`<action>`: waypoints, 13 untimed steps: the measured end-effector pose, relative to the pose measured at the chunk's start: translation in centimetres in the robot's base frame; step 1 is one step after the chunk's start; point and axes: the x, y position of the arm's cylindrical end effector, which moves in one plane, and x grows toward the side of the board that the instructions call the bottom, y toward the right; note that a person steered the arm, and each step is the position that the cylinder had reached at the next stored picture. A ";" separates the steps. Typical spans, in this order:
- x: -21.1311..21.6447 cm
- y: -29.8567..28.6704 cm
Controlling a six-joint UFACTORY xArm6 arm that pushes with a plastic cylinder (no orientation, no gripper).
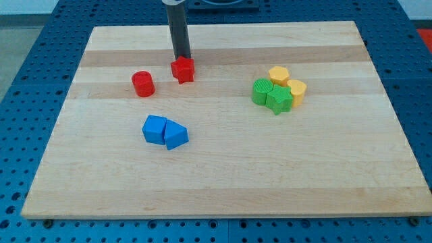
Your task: Push the red star closer to blue cube and blue triangle
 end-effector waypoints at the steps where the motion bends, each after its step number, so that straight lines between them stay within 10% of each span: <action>1: 0.9 0.0; 13: 14.6 3.8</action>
